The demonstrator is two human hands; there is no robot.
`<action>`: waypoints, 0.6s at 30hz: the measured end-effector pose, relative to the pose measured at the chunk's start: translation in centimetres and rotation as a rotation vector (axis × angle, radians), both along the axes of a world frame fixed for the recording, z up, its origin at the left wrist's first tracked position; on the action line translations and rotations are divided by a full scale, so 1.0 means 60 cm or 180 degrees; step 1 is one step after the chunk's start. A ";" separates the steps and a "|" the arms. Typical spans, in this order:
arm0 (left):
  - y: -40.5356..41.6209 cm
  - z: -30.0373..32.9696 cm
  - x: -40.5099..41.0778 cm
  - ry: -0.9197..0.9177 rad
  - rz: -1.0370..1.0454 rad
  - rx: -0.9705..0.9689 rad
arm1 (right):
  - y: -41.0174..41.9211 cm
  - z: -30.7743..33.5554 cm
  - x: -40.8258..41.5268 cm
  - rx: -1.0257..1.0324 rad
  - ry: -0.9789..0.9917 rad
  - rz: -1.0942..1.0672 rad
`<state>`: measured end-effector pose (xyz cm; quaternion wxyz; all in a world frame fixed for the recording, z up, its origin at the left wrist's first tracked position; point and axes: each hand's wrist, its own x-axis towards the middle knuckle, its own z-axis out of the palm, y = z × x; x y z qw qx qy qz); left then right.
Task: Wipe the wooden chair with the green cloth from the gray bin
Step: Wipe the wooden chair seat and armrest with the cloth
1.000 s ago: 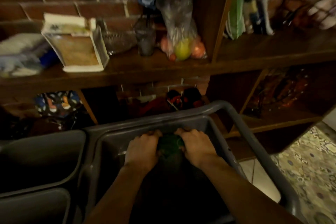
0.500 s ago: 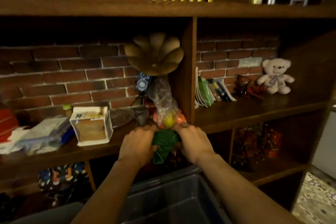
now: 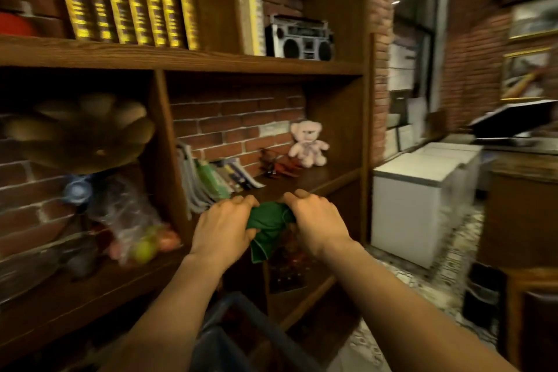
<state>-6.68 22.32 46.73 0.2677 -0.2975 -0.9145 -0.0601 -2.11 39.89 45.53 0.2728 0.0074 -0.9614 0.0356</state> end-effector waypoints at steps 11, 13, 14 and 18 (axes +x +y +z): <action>0.439 0.004 0.129 -0.0008 -0.1332 0.0022 | 0.391 -0.003 0.233 -0.0097 0.0188 -0.1217; 0.509 -0.005 0.158 -0.0028 -0.1581 0.0054 | 0.446 -0.013 0.282 -0.0105 0.0216 -0.1407; 0.541 -0.012 0.174 -0.0043 -0.1705 0.0070 | 0.470 -0.020 0.307 -0.0127 0.0227 -0.1508; 0.644 -0.059 0.234 -0.0137 -0.2077 0.0001 | 0.545 -0.063 0.396 -0.0250 0.0080 -0.1847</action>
